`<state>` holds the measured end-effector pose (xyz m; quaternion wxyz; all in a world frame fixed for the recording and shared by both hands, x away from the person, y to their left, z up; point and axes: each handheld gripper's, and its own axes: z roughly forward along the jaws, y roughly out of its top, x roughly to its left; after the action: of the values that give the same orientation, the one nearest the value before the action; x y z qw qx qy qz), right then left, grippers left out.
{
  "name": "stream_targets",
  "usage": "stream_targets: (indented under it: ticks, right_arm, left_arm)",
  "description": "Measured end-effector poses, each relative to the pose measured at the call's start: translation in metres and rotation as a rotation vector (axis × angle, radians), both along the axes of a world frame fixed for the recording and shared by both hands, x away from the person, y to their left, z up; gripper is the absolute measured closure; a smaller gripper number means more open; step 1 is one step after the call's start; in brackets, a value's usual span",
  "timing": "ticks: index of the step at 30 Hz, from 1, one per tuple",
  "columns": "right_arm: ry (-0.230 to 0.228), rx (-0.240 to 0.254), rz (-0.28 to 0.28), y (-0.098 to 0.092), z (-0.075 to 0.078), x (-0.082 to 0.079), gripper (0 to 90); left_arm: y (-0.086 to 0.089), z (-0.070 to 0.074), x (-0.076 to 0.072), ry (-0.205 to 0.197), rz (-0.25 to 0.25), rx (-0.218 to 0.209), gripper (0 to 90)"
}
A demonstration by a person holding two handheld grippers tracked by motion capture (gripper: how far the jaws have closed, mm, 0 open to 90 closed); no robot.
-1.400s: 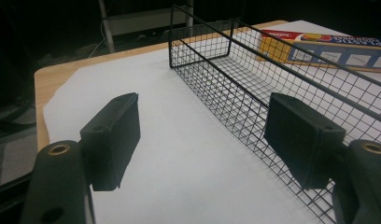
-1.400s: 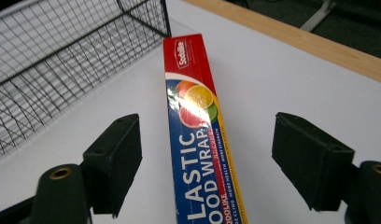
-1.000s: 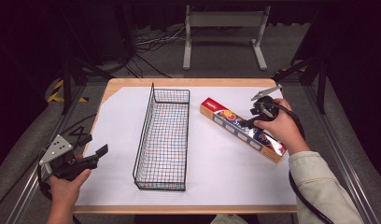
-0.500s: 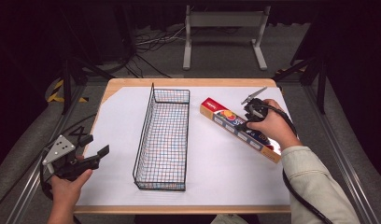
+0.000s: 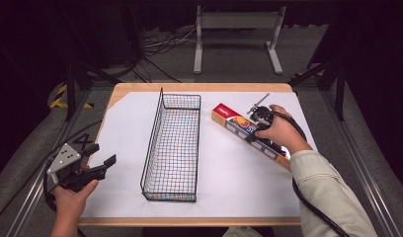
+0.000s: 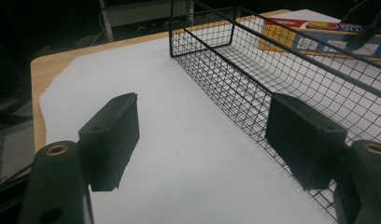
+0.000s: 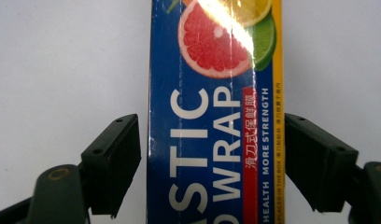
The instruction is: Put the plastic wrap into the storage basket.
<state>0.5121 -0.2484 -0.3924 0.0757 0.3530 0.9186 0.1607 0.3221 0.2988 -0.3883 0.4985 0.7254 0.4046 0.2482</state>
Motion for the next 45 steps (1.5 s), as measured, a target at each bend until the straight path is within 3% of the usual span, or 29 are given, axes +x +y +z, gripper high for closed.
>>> stream_targets:
  ticks: [8,10,13,25,29,33,36,40,45]
  right_arm:
    - [0.039,-0.036,0.009,0.004,-0.004,0.004,26.7]
    - [0.05,-0.032,0.003,0.005,-0.006,0.004,31.9]
    - [0.034,-0.057,0.008,0.004,-0.006,0.004,38.6]
    - [0.044,-0.075,-0.034,0.008,-0.002,0.002,41.3]
    - [0.034,-0.072,-0.05,0.007,0.006,-0.001,41.4]
    - [0.027,-0.065,-0.098,0.005,0.017,-0.004,41.5]
    - [0.046,-0.031,-0.199,0.007,0.03,-0.01,41.4]
    - [0.027,-0.004,-0.291,0.013,0.044,-0.017,41.4]
    - [0.041,0.015,-0.395,0.023,0.058,-0.021,41.3]
  left_arm:
    - [0.0,0.0,0.0,0.0,-0.001,0.0,26.4]
    - [0.001,0.0,0.001,0.002,-0.001,0.001,26.5]
    - [0.0,0.0,0.0,0.0,-0.002,-0.002,26.5]
    - [0.002,0.001,0.0,-0.004,0.002,-0.008,26.5]
    - [0.002,0.001,0.0,-0.008,-0.003,-0.01,26.5]
    - [0.003,0.002,0.001,-0.011,-0.001,-0.009,26.5]
    - [0.003,0.003,0.001,-0.014,-0.002,-0.023,26.5]
    - [0.003,0.004,0.003,-0.018,-0.004,-0.03,26.6]
    - [0.004,0.005,0.004,-0.025,-0.01,-0.04,26.5]
